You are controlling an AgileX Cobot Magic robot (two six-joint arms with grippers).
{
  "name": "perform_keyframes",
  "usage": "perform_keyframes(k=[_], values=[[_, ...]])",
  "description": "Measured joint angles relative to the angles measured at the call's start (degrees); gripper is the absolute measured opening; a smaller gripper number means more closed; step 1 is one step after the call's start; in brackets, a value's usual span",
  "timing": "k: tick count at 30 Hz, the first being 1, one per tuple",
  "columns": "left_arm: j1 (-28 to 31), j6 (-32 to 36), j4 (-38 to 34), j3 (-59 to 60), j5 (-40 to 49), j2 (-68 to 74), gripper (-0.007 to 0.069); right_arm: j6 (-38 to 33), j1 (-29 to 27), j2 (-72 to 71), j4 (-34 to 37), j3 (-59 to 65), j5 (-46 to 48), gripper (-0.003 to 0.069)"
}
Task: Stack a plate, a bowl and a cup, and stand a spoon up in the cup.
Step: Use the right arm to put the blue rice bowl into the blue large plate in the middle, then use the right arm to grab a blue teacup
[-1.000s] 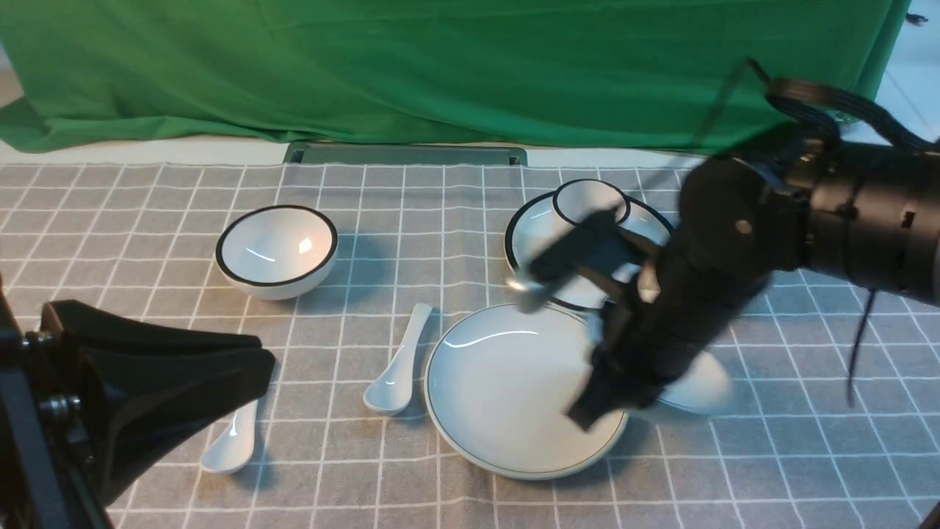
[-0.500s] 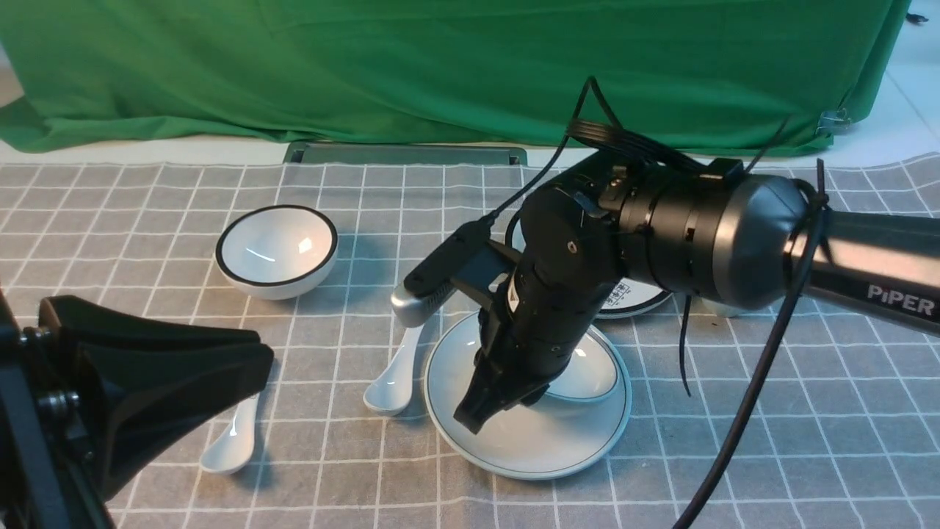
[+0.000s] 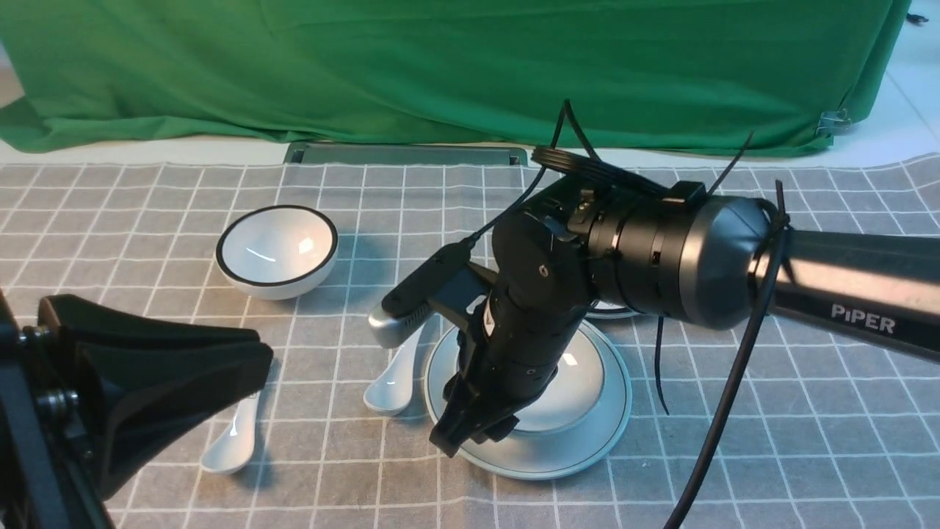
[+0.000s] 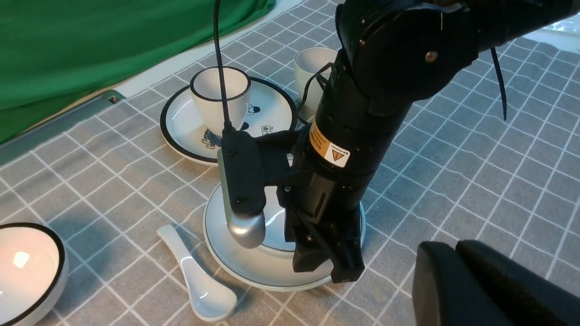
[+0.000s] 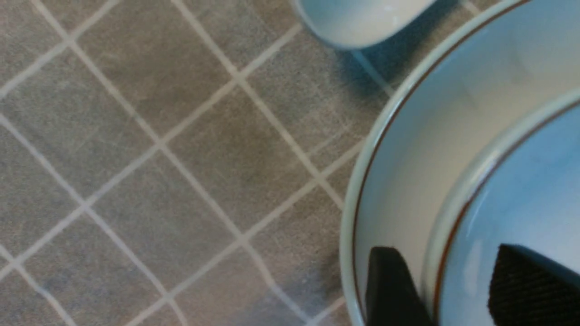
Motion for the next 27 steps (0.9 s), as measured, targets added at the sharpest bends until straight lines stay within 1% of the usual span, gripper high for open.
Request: perform_keyframes(k=[3,9,12,14,16,17,19,20,21,23,24,25,27], values=[[0.0,0.0,0.0,0.0,0.96,0.0,0.0017,0.18,0.0,-0.51,-0.05,0.0,0.11,0.0386],[0.0,0.0,0.0,0.0,2.75,0.0,0.0017,0.23,0.0,-6.46,-1.49,0.07,0.81,0.0393],[0.0,0.0,0.06,0.0,2.86,0.0,0.0017,1.02,-1.03,-13.09,-8.58,0.01,4.48,0.0393],[0.0,0.0,0.06,0.0,2.86,0.0,0.0017,1.38,-3.54,-14.88,-10.99,-0.11,6.87,0.0393],[0.0,0.0,0.06,0.0,2.51,0.0,0.0017,1.19,-10.46,-15.48,-12.33,-0.55,11.39,0.0393],[0.0,0.0,0.06,0.0,2.44,0.0,0.0017,1.01,-11.81,-15.36,-12.33,-0.67,12.0,0.0393],[0.0,-0.05,0.06,0.0,2.3,0.0,0.0017,-1.71,-20.8,-12.34,-9.57,-2.53,14.9,0.0393],[0.0,-0.05,0.06,0.0,2.3,0.0,0.0017,-1.71,-21.43,-12.02,-9.21,-2.53,15.13,0.0393],[0.0,-0.05,0.06,0.0,2.3,0.0,0.0017,-2.75,-25.61,-9.44,-6.53,-4.25,16.41,0.0393],[0.0,-0.05,0.06,0.0,2.26,0.0,0.0017,-3.43,-30.5,-4.8,-3.19,-7.98,17.88,0.0406],[0.0,-0.05,0.06,0.0,2.26,0.0,0.0017,-3.51,-30.86,-4.8,-3.03,-8.33,17.88,0.0408],[0.0,-0.05,0.06,0.0,2.26,0.0,0.0017,-3.74,-33.57,-1.63,-1.89,-11.49,18.44,0.0426],[0.0,-0.05,0.06,0.0,2.26,0.0,0.0017,-3.89,-34.46,-0.46,-1.5,-12.86,18.5,0.0434]])
